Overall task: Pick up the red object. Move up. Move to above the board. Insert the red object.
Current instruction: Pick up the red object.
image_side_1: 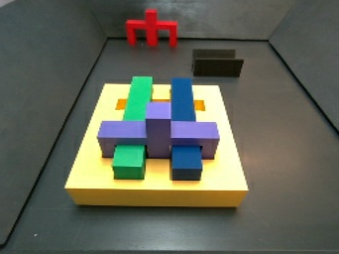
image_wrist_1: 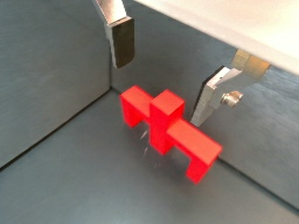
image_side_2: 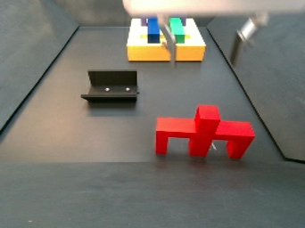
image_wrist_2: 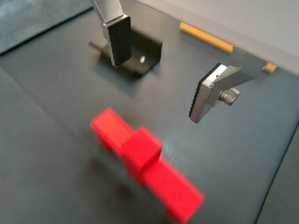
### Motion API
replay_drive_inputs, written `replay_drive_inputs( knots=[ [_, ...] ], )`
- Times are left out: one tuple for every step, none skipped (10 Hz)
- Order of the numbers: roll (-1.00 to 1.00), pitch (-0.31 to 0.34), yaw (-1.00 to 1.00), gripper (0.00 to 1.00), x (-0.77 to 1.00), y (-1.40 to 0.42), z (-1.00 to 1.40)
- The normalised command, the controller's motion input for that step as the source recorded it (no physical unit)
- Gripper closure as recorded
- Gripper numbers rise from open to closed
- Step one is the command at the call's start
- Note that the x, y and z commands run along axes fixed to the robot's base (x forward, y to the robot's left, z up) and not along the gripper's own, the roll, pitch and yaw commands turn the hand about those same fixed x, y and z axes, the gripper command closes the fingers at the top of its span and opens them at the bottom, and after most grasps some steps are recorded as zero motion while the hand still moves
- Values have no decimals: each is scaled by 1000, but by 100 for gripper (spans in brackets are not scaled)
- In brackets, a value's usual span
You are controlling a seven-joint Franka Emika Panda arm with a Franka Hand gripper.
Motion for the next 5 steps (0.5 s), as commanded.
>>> replay_drive_inputs(
  knots=[
    [0, 0, -154, 0, -6, 549, -586],
    [0, 0, -237, 0, 0, 443, -486],
    [-26, -34, -294, 0, 54, 266, -351],
    [0, -116, -274, 0, 0, 77, -360],
    [-30, -120, -129, 0, 0, 43, -351]
  ],
)
